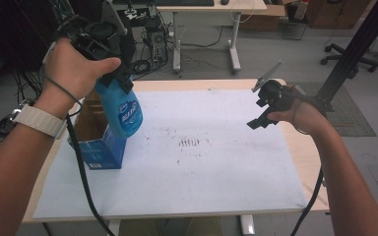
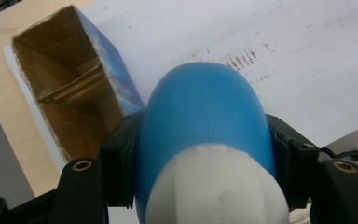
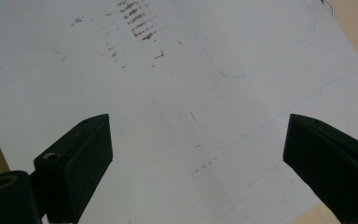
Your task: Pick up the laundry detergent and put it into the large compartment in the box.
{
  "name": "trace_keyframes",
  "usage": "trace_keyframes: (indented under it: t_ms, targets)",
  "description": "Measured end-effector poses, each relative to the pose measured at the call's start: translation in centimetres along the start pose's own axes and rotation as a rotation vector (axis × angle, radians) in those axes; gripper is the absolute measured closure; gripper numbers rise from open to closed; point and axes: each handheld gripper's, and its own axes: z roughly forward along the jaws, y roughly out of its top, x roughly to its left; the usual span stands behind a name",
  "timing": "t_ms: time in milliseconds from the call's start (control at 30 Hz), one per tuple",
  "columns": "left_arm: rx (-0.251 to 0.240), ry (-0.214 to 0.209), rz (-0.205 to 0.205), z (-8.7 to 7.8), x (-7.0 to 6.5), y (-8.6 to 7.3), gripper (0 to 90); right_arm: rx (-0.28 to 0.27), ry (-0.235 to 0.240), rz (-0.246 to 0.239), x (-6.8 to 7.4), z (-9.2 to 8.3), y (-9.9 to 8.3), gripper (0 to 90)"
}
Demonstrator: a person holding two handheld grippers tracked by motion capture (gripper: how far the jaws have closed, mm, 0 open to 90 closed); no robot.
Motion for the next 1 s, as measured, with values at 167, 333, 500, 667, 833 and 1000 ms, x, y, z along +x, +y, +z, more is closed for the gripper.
trace_keyframes:
  t_ms: [167,333,500,667,833,1000]
  targets:
    - [-0.003,0.013,-0.034,-0.4,0.8,-0.3,37.3,0.0,0.0,-0.004,0.1,0.0,0.2,8.2]
    - [-0.005,0.03,-0.065,-0.7,1.7,-0.6,37.3,-0.006,0.0,-0.006,0.1,-0.1,0.3,8.2]
    - [-0.01,0.037,-0.091,-1.0,2.4,-0.7,37.3,-0.004,0.002,-0.008,0.0,0.0,0.4,8.2]
    - [-0.013,0.044,-0.114,-1.3,3.0,-0.8,37.3,0.0,0.002,-0.008,0.0,0.1,0.5,8.2]
    - [-0.023,0.047,-0.137,-1.4,3.5,-0.9,37.3,-0.003,0.004,-0.009,-0.1,0.1,0.5,8.2]
    - [-0.026,0.054,-0.153,-1.4,4.1,-1.0,37.3,0.0,0.004,-0.011,-0.1,0.2,0.5,8.2]
